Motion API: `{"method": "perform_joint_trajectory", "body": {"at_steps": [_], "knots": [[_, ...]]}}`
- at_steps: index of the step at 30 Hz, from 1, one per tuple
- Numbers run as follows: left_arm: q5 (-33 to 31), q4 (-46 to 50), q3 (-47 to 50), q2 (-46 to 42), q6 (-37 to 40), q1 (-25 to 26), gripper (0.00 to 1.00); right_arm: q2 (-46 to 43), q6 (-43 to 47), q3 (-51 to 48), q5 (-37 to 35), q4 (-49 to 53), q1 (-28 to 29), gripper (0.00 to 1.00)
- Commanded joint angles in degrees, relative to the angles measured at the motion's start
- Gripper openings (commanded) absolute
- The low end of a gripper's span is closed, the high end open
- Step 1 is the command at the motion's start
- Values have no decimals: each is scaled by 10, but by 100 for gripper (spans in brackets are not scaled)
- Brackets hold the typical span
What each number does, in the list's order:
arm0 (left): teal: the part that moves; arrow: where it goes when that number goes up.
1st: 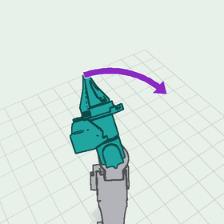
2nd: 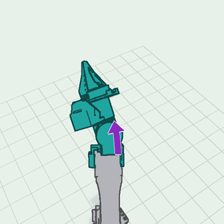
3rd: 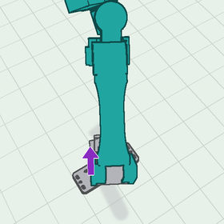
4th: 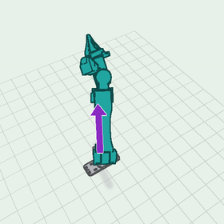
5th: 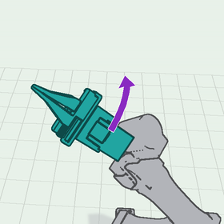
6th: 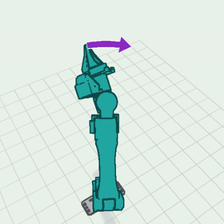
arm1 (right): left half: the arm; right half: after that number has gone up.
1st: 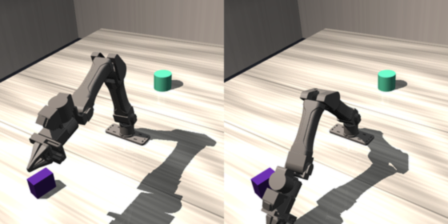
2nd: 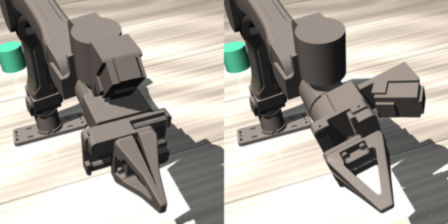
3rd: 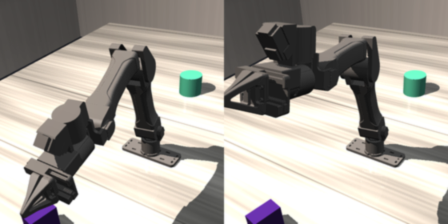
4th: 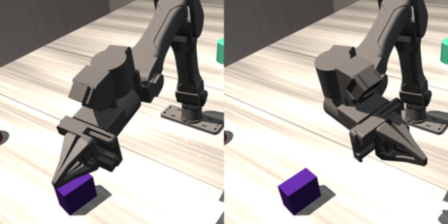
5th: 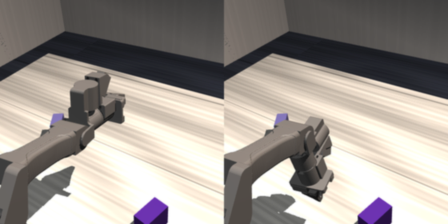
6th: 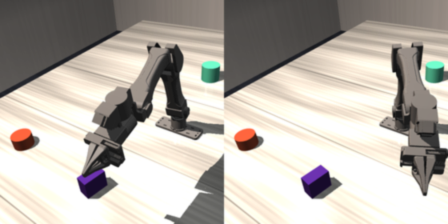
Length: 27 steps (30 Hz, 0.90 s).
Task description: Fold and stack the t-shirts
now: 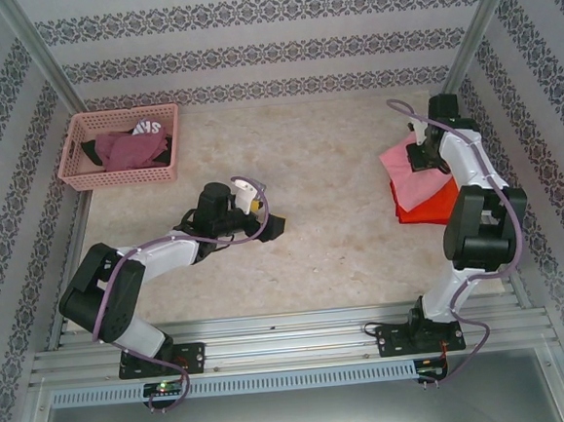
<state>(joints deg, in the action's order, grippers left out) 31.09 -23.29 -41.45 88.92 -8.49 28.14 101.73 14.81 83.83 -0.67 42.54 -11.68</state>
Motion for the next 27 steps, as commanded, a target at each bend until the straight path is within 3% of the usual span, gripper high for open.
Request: {"method": "perform_joint_trajectory", "body": {"at_steps": [1,12,13,19,20,22,27], "knots": [[8,-27,7,0,17,6,100,14,-28,-5,-7,2,-8,0],[5,-30,9,-1,15,5,100,28,-53,16,-41,20,-12,1],[3,-32,10,-2,14,5,100,27,-54,17,-45,20,-12,8],[0,-31,16,-9,16,6,100,-16,-54,-6,-49,-18,-12,70],[-1,-30,16,-11,17,5,100,-29,-53,-14,-49,-31,-12,75],[-3,-31,16,-14,18,5,100,-53,-55,-27,-54,-50,-13,81],[-19,-52,23,-22,11,5,100,-109,-93,-61,-40,-89,-10,84]]}}
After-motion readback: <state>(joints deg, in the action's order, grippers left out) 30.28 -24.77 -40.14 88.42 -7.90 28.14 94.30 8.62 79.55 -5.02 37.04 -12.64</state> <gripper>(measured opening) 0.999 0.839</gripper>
